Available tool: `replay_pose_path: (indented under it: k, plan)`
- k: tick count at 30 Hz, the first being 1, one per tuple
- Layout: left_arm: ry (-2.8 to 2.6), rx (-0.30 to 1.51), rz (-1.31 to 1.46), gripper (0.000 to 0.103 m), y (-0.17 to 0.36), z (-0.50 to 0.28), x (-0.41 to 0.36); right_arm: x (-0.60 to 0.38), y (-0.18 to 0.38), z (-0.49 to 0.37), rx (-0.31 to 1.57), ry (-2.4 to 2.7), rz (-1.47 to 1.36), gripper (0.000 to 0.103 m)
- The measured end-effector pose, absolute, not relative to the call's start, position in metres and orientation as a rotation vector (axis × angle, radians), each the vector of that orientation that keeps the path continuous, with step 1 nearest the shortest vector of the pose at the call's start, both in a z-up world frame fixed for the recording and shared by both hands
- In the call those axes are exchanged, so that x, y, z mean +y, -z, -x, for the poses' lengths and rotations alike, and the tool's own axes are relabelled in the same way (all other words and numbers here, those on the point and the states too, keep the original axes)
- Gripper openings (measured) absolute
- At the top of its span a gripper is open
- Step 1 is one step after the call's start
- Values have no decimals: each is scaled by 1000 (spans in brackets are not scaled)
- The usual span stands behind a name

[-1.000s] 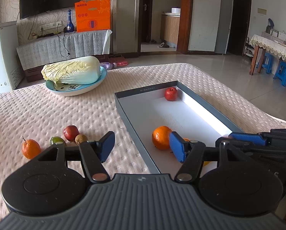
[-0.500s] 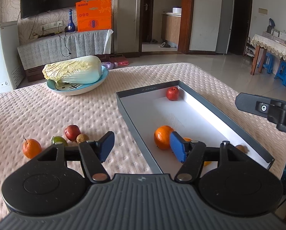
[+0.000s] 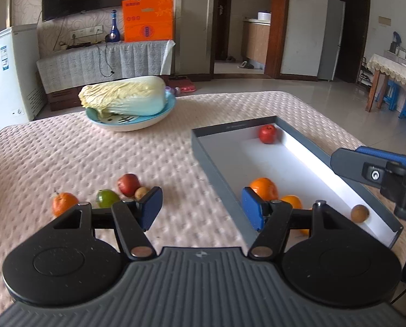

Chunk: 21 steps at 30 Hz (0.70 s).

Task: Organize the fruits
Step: 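Move both tools back toward the tangerine and small brown fruit on the bed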

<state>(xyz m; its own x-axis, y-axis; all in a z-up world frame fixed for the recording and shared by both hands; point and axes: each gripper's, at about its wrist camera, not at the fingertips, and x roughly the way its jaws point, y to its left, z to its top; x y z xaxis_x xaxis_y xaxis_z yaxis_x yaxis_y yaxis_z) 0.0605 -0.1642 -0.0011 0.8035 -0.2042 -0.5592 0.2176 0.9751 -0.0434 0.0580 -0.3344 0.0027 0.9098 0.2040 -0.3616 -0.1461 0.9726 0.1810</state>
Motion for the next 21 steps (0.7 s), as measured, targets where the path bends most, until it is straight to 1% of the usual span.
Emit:
replay_pose_path:
  k: [8,21]
  plan:
    - [181,592,-13,70,-1,-59,-132,-311,0,-60,398,-221,-141,39]
    - [63,602,9,69,2,-54,-58,-260,9,-71,433,-296,-97,39]
